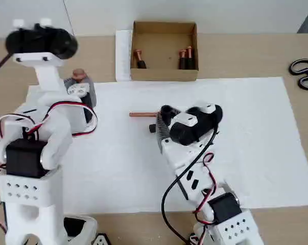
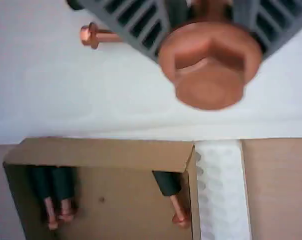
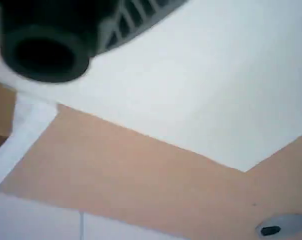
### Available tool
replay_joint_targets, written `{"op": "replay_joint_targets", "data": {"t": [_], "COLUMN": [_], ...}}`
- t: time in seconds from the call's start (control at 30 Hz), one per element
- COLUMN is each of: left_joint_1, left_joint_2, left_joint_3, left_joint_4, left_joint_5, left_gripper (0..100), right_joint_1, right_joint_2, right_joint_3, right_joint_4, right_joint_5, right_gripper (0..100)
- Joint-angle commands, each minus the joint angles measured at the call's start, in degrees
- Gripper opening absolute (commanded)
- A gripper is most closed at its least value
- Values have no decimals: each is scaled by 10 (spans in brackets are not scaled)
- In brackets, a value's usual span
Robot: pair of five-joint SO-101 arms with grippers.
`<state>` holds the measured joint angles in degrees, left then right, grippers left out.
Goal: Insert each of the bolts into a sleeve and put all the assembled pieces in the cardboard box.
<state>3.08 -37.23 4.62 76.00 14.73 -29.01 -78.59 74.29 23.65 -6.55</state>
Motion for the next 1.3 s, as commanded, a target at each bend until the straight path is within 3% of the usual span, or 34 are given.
{"op": "replay_joint_targets", "data": {"t": [0.0, 0.23, 0.5, 0.87, 1.27], "left_joint_1": [33, 141, 195, 196, 199], "left_joint_2": [-14, -14, -13, -15, -14], "left_joint_3": [-1, -1, 5, 150, 184], "left_joint_4": [-49, -111, -92, -206, -229], "left_joint_5": [21, 18, 22, 30, 85], "left_gripper": [6, 6, 6, 6, 6], "right_joint_1": [-7, -25, -60, -60, -70], "right_joint_2": [-11, -15, -15, -16, -16], "right_joint_3": [7, 57, 62, 62, 62], "right_joint_4": [-17, -22, -22, -16, -16], "right_joint_5": [-30, -33, -32, -33, -33], "right_gripper": [3, 3, 3, 3, 3]}}
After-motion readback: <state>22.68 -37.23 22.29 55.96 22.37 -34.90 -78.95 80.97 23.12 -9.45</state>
